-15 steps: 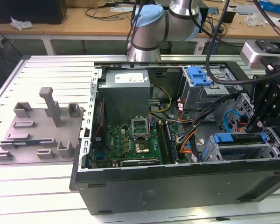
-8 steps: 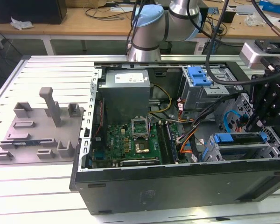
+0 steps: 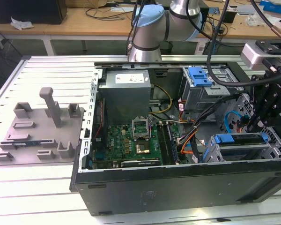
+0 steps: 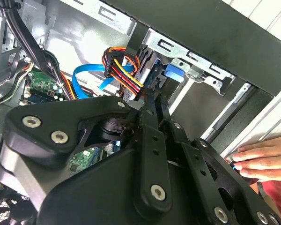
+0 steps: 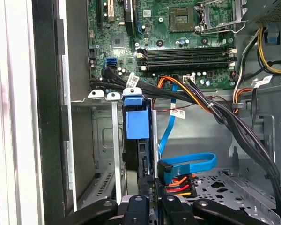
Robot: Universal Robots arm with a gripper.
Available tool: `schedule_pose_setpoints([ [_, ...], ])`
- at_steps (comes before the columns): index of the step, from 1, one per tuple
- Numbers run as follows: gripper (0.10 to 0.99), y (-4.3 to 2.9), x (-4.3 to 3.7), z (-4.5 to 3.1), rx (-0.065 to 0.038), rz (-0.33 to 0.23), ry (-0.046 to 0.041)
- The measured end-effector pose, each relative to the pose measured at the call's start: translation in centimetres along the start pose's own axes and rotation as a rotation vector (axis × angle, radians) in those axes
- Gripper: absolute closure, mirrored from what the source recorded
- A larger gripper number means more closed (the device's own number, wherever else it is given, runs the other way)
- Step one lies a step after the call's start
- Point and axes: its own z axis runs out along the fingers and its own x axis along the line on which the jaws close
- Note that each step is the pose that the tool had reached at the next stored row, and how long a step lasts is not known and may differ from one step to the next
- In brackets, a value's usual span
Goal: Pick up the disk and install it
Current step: 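Insert the first disk wire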
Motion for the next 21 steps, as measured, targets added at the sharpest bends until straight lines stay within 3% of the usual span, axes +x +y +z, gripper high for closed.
schedule_pose_setpoints([
  [21, 0.918, -0.05, -0.02, 0.59, 0.000, 0.000, 0.0001],
])
